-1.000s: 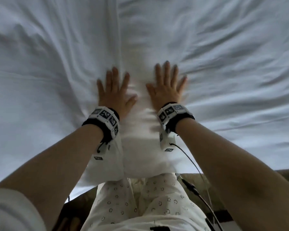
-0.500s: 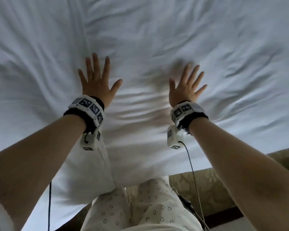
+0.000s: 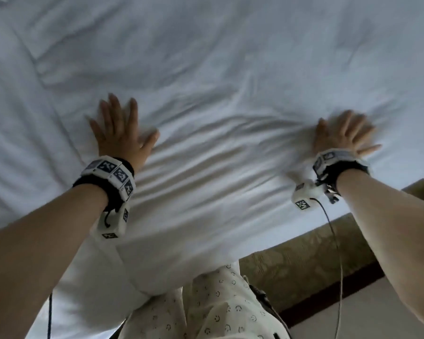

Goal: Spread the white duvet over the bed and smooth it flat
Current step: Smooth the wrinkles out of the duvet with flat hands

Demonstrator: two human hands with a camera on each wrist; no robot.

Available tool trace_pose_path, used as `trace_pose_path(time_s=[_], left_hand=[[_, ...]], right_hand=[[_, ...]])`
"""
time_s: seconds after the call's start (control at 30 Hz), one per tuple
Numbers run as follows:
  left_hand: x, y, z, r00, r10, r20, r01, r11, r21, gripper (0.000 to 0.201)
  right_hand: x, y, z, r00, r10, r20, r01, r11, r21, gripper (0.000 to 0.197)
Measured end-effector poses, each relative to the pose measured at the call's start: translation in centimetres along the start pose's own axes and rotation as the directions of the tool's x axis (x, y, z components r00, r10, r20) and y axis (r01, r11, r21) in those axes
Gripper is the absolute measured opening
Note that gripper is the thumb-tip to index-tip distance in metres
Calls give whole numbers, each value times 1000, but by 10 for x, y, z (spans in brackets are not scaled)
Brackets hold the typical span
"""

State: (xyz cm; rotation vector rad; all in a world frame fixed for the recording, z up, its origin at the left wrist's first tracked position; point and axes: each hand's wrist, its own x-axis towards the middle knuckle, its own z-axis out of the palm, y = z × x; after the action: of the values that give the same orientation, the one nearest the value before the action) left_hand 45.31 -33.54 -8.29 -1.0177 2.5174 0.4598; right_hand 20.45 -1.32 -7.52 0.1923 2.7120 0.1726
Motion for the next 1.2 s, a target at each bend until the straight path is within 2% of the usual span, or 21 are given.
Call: trace_pose_path(time_s=[0.07, 0.1, 0.13, 0.23, 0.3, 0.37, 0.43, 0.47, 0.53, 0.6, 0.67, 0.7, 0.73, 0.8, 0.83, 0.93, 1.0, 1.1, 1.17, 1.2], left_hand=[[11, 34, -5, 998, 57, -12, -57, 998, -28, 79], [16, 52, -6, 997, 80, -11, -81, 996, -32, 79], [19, 67, -7, 995, 98, -6, -98, 995, -30, 79], [23, 112, -4, 981, 194, 2, -194, 981, -13, 79], [20, 133, 3, 963, 270, 0, -270, 963, -10, 79], [12, 148, 18, 941, 337, 43, -338, 940, 35, 81], [-1, 154, 38, 922, 375, 99, -382, 921, 78, 82], [-10, 155, 49, 911, 396, 118, -408, 907, 106, 83], [-24, 151, 61, 896, 425, 127, -442, 883, 160, 83], [-39, 145, 71, 857, 488, 165, -514, 830, 214, 83], [-55, 140, 79, 787, 578, 217, -617, 746, 252, 86], [-61, 138, 80, 755, 611, 240, -656, 709, 259, 89], [-65, 136, 80, 735, 626, 260, -678, 686, 265, 93], [-70, 132, 77, 728, 642, 242, -686, 680, 259, 96], [-72, 130, 73, 742, 637, 207, -670, 700, 246, 92], [-80, 110, 57, 836, 540, 97, -548, 813, 198, 79], [-83, 88, 48, 895, 444, 50, -446, 880, 163, 77], [-91, 46, 45, 953, 303, -24, -298, 947, 123, 75], [-103, 16, 53, 980, 196, -44, -191, 976, 102, 75], [-110, 5, 59, 989, 144, -41, -140, 986, 96, 75]], right_hand=[[8, 46, -12, 977, 211, 9, -211, 977, 5, 77], [7, 59, -15, 972, 234, 6, -234, 972, 19, 76], [3, 60, -14, 980, 201, 3, -201, 979, 43, 76], [-18, 26, -8, 999, 46, 14, -48, 984, 171, 72], [-48, -15, 4, 990, -136, 31, 126, 966, 226, 70], [-79, -44, 18, 936, -350, 23, 337, 916, 220, 69], [-91, -43, 33, 894, -445, 49, 432, 886, 167, 68], [-88, -27, 42, 910, -412, 52, 399, 902, 165, 68], [-77, 16, 55, 968, -247, 50, 234, 955, 184, 68], [-73, 76, 68, 994, 34, 103, -54, 978, 199, 69], [-83, 129, 74, 924, 322, 205, -361, 912, 194, 72], [-93, 145, 76, 886, 405, 228, -449, 871, 199, 73], [-101, 152, 77, 872, 436, 221, -480, 851, 215, 74], [-117, 147, 78, 907, 391, 159, -420, 872, 252, 73], [-122, 136, 76, 931, 341, 131, -365, 890, 274, 72], [-148, 83, 68, 983, 163, 80, -181, 926, 331, 72], [-165, 39, 60, 999, 23, 35, -34, 934, 356, 72], [-191, -18, 54, 983, -177, -45, 182, 924, 335, 72], [-209, -42, 61, 936, -347, -64, 351, 899, 262, 74], [-216, -48, 70, 895, -442, -63, 445, 872, 205, 74]])
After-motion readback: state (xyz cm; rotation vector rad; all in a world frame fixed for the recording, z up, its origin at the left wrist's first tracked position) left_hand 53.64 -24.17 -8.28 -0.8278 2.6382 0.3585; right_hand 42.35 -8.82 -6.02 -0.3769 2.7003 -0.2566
